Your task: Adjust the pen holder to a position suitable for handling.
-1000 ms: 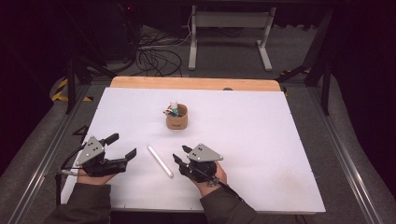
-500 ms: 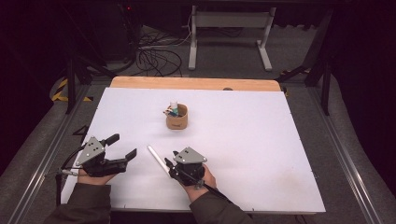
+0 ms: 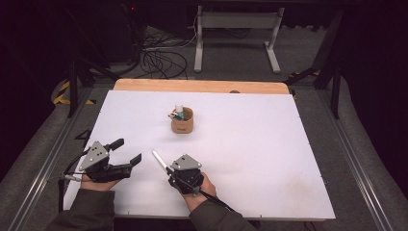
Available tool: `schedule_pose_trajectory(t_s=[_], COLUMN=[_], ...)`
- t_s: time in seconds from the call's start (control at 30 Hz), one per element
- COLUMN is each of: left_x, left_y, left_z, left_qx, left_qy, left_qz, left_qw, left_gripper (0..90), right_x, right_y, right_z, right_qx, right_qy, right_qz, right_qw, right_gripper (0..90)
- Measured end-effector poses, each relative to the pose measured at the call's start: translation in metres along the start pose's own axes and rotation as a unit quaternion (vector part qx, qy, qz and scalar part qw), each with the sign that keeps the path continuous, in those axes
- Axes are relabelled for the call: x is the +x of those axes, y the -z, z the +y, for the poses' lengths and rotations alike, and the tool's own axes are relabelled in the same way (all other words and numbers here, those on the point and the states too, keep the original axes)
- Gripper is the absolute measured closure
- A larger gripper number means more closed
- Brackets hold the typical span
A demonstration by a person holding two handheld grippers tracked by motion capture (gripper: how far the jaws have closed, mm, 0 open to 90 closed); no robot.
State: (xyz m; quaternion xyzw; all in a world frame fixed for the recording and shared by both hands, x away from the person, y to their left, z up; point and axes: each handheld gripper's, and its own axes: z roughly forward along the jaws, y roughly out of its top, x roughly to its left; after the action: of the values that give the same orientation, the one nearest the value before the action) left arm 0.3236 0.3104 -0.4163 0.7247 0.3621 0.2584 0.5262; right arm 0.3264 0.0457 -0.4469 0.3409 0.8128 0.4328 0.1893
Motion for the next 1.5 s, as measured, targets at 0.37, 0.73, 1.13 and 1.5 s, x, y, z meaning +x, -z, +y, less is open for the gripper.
schedule_pose_trajectory(t_s=[0.37, 0.73, 1.13, 1.5], left_x=[-0.001, -0.001, -0.002, -0.005], left_y=[-0.001, -0.001, -0.002, -0.004], left_z=[0.0, 0.0, 0.0, 0.0], left_qx=[0.0, -0.001, 0.003, 0.008], left_qy=[0.001, 0.001, 0.002, 0.0], left_qz=[-0.002, -0.002, -0.004, -0.005], left_qw=[1.0, 1.0, 1.0, 1.0], left_gripper=[14.7, 14.8, 14.9, 15.0], right_x=[0.005, 0.007, 0.009, 0.008], right_y=[-0.008, -0.017, -0.018, -0.019], right_z=[-0.003, -0.007, -0.009, -0.009], right_qx=[0.029, 0.058, 0.06, 0.059], right_qy=[0.005, 0.005, 0.009, 0.013], right_qz=[0.002, -0.001, -0.004, 0.0], right_qw=[0.9996, 0.9983, 0.9982, 0.9982], right_gripper=[66.5, 66.5, 69.2, 76.4])
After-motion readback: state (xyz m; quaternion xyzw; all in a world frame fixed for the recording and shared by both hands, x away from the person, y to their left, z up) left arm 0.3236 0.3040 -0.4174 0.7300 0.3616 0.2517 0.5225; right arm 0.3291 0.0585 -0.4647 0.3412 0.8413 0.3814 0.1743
